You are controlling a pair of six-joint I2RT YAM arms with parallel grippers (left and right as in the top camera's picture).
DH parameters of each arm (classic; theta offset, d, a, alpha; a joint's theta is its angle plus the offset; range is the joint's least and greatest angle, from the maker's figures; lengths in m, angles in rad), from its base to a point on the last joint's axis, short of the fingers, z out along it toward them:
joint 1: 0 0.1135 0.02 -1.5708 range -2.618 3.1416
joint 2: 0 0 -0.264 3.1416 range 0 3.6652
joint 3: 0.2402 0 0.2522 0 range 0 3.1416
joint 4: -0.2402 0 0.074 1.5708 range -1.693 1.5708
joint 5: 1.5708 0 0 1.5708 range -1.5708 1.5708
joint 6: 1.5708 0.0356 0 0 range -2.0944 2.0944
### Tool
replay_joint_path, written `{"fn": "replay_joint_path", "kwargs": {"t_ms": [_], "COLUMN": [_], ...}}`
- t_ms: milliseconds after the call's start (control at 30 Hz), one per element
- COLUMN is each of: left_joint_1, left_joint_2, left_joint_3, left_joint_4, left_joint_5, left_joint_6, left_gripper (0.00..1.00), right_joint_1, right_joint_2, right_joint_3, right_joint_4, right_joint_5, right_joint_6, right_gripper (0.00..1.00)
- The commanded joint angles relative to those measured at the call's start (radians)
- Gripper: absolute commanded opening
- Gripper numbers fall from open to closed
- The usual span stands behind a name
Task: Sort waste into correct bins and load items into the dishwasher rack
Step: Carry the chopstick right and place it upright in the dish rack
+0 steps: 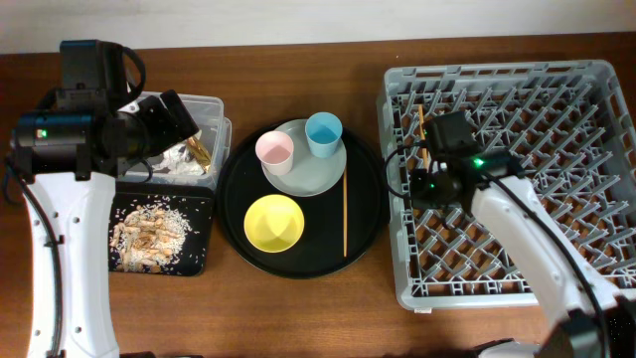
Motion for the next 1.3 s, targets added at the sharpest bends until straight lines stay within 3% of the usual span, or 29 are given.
{"fn": "replay_joint_path", "kwargs": {"t_ms": [0,800,933,1167,1267], "left_joint_1": [0.002,0.002,0.002,0.002,0.002], "left_joint_2": [-0.008,-0.008,-0.008,-0.008,-0.008], "left_joint_3": [0.005,0.005,0.005,0.005,0.005], "left_joint_4": [0.002,0.002,0.001,0.002,0.002], "left_joint_5": [0.004,0.004,0.004,0.004,0.004], "left_joint_6": [0.016,0.016,0.016,0.016,0.016], "left_gripper": [0.99,0.99,0.99,0.99,0.99], "right_joint_1": [-0.003,-0.002,-0.002,-0.002,-0.002], "right_joint_2": [0.043,0.062,0.062,0.062,0.062], "right_joint_3": [0.011,0.009,0.009,0.009,0.009], "right_joint_4": [0.023,0.031,0.031,0.021,0.023], "right_joint_5": [-0.029,-0.121,-0.131,-0.164,-0.257], "right_joint_6": [-0.03,-0.045,-0.045,-0.044,-0.044], "right_gripper": [0.04,0.05,0.24,0.27,0.74]}}
